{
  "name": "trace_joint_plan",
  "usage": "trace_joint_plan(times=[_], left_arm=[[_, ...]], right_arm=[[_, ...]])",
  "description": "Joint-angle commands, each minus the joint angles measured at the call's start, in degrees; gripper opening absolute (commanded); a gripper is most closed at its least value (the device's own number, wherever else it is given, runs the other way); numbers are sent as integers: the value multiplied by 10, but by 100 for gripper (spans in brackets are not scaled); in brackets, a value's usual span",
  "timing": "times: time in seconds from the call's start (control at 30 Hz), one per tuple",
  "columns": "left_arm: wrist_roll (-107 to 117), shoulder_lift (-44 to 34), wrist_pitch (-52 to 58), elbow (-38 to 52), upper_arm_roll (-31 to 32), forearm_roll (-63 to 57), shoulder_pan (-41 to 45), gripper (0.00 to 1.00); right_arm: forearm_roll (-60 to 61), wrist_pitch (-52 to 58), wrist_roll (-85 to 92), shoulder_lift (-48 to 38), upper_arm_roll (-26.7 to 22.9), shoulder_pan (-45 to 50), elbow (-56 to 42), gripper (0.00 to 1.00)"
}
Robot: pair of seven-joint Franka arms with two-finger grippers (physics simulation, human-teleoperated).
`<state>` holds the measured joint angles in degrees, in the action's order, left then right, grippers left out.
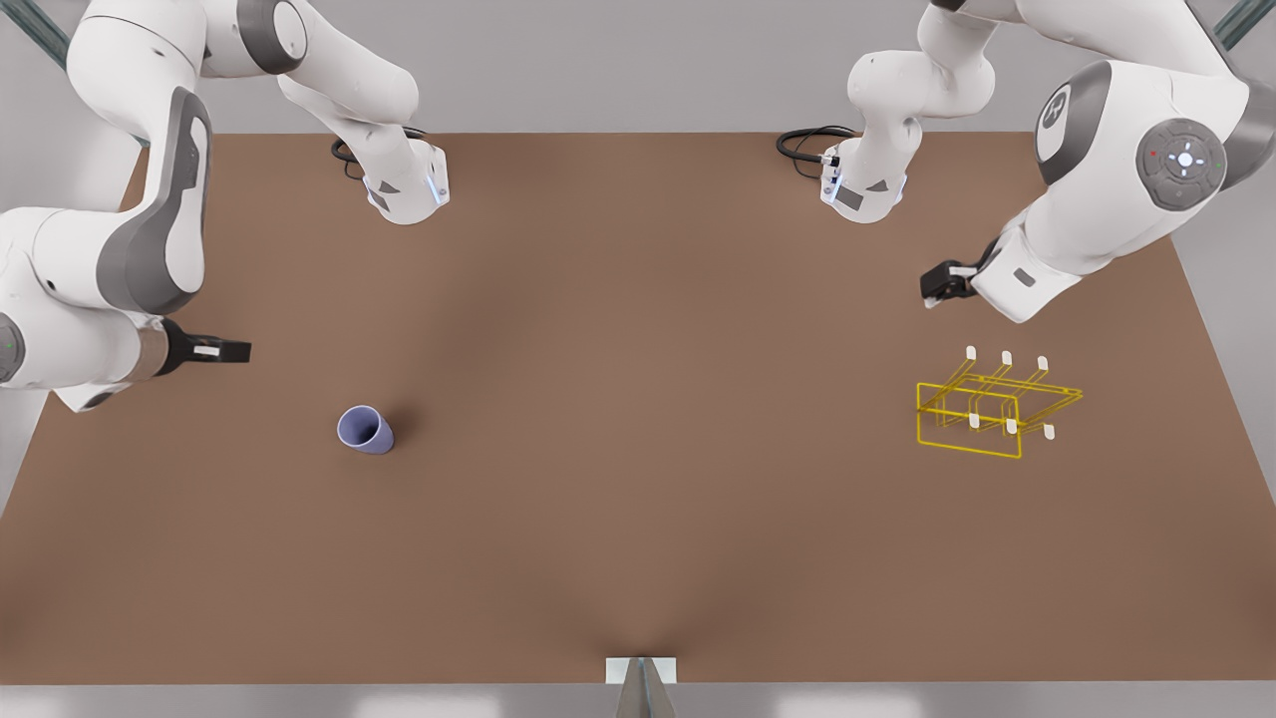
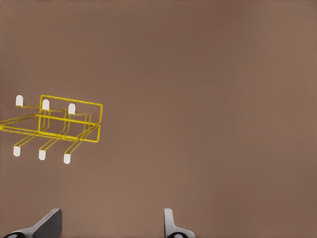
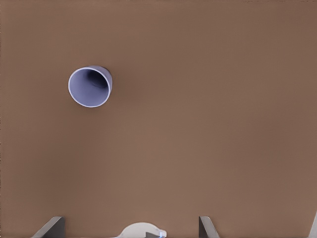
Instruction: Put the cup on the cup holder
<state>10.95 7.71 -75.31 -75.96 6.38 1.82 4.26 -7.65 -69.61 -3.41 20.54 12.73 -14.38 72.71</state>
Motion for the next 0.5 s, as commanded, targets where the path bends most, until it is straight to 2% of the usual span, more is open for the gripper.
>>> trace_joint_plan(times=[0.0,0.17,0.2,0.23,0.3,0.33,0.47], left_arm=[[4,-1,-26,0,0,-2,0,100],[5,-2,-21,0,1,-2,1,100],[5,4,-21,0,1,-2,7,100],[5,6,-22,0,0,-2,8,100],[4,13,-24,1,0,-3,8,100],[5,13,-24,1,0,-13,8,100],[5,13,-18,0,0,-13,9,100]], right_arm=[[4,-7,-9,-1,0,2,-2,100],[10,2,-19,31,4,44,9,100],[11,32,-113,54,4,65,23,100],[11,4,-121,77,4,68,19,100],[4,-142,-113,83,5,90,70,100],[8,-215,-111,83,29,85,95,100],[8,-433,-109,81,44,83,208,100]])
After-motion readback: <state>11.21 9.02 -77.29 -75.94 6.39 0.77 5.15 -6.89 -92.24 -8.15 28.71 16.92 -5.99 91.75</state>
